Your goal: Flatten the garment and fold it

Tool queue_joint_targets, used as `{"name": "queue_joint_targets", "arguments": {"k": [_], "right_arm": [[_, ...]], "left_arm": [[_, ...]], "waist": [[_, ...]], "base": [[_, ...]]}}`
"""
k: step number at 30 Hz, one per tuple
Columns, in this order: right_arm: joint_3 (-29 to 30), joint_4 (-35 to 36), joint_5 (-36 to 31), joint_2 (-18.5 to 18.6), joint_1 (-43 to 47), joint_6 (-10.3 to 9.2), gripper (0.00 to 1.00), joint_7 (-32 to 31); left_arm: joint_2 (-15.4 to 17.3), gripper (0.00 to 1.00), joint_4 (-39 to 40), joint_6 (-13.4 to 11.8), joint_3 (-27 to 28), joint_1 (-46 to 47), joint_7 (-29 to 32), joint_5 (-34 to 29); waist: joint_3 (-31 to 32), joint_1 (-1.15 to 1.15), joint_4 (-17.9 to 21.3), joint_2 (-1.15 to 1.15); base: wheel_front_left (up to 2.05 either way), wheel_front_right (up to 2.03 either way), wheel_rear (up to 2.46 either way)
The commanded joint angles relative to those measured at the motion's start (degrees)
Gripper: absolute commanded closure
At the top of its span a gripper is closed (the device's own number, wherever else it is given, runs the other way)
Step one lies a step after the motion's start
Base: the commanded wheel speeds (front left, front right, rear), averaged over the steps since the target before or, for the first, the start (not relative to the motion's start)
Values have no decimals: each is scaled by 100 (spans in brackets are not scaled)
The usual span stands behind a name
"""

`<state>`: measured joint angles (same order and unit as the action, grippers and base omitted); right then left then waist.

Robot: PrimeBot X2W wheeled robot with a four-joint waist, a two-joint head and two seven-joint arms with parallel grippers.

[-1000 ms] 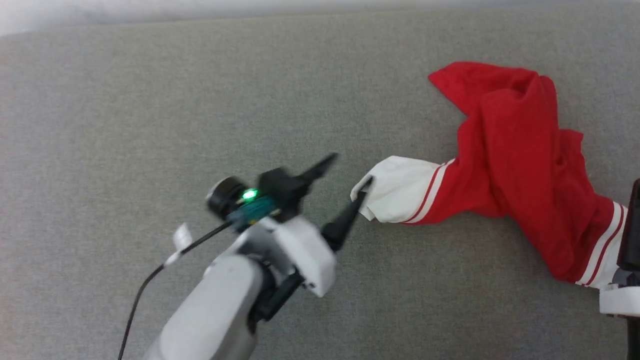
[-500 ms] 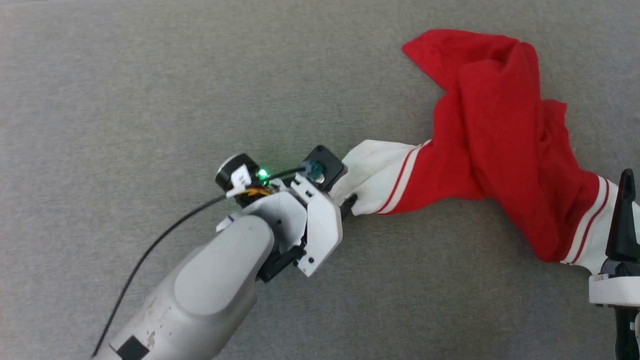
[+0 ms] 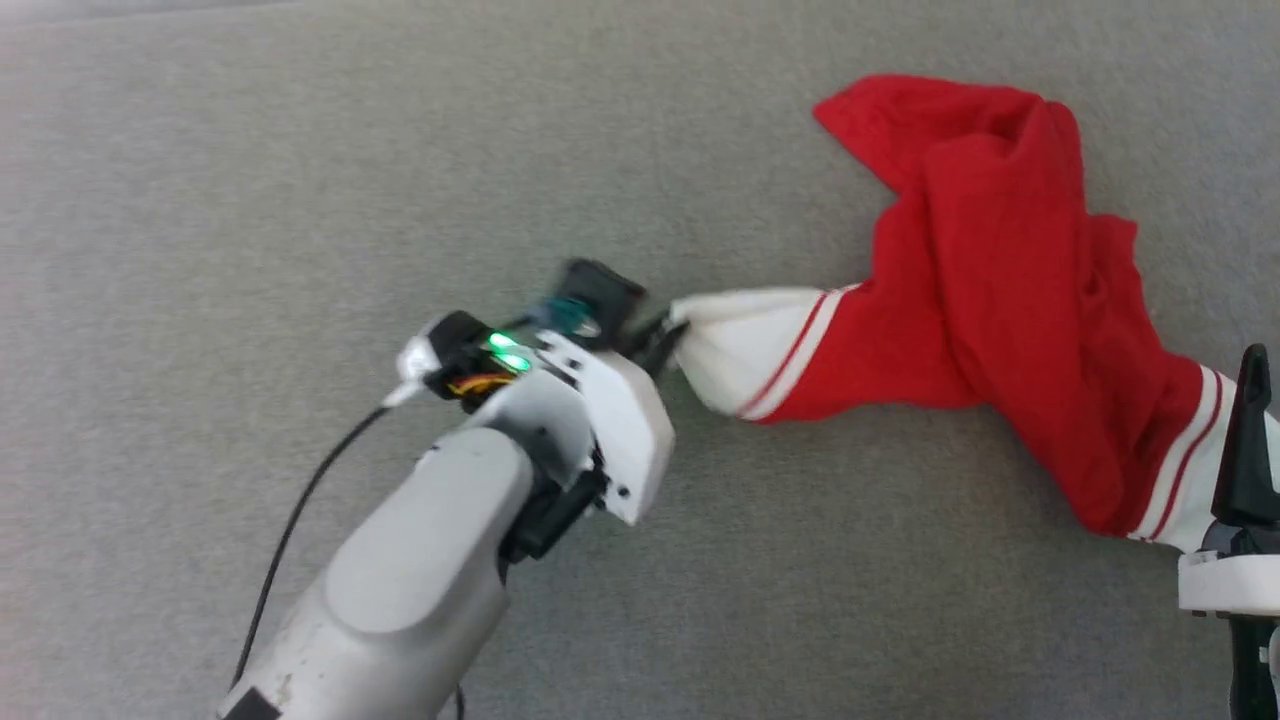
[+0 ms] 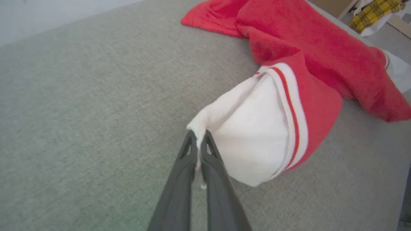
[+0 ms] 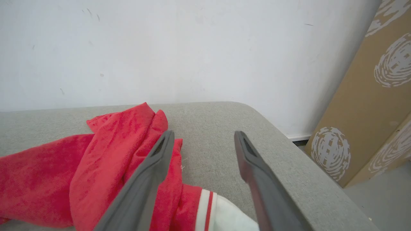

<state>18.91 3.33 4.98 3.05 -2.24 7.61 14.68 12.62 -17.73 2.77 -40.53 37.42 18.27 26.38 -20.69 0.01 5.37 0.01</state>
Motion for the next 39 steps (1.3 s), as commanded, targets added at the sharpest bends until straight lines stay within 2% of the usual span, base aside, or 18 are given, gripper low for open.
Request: {"name": "queue_joint_targets", "arguments": {"k": [1, 4, 11, 13, 16, 17, 18, 19, 21, 24, 31, 35, 39], "right_arm": [[-8, 7, -57, -17, 30, -12, 0, 30], [-18, 11, -97, -17, 94, -12, 0, 26], [14, 144, -168, -17, 253, -12, 0, -136], [14, 164, -167, -17, 269, -12, 0, -181], [34, 174, -167, -17, 309, -12, 0, -246], [42, 173, -168, -17, 317, -12, 0, -259], [38, 174, -174, -17, 322, -12, 0, -278], [23, 177, -179, -17, 319, -12, 0, -299], [2, 196, -192, -17, 302, -12, 0, -337], [-11, 218, -204, -17, 265, -12, 0, -376], [-16, 237, -152, -17, 238, -12, 0, -373], [-66, 230, -116, -17, 168, -12, 0, -346], [-102, 245, -123, -17, 39, -12, 0, -323]], "left_arm": [[15, 100, 185, -179, 237, -147, -200, 149], [192, 100, 704, -562, 777, -526, -543, 415], [1090, 100, 2246, -1610, 2114, -2596, -927, 976], [1125, 100, 2600, -1867, 2407, -3331, -1004, 1222], [1062, 100, 2779, -2038, 2669, -4183, -1184, 1512], [974, 100, 2765, -2050, 2734, -4346, -1285, 1613], [914, 84, 2729, -2029, 2750, -4447, -1388, 1651], [863, 0, 2682, -1988, 2727, -4503, -1462, 1670], [702, 0, 2635, -1896, 2707, -4481, -1609, 1765], [662, 0, 2744, -1750, 2670, -4271, -1706, 1765], [1147, 0, 3444, -1536, 2553, -3137, -1428, 1273], [1303, 0, 3127, -1196, 1922, -2006, -966, 693], [985, 0, 2203, -694, 1183, -900, -590, 369]], "waist": [[318, -1, -308, -1], [479, -1, -466, -1], [548, -1, -755, -1], [528, -1, -813, -1], [504, -1, -915, -1], [497, -1, -950, -1], [493, -1, -980, -1], [494, -1, -998, -1], [504, -1, -1022, -1], [530, -1, -1032, -1], [414, -1, -924, -1], [219, -1, -789, -1], [15, -1, -606, -1]], "base": [[0, 0, 0], [0, 0, 0], [0, 0, 0], [0, 0, 0], [0, 0, 0], [0, 0, 0], [0, 0, 0], [0, 0, 0], [0, 0, 0], [0, 0, 0], [0, 0, 0], [0, 0, 0], [0, 0, 0]]}}
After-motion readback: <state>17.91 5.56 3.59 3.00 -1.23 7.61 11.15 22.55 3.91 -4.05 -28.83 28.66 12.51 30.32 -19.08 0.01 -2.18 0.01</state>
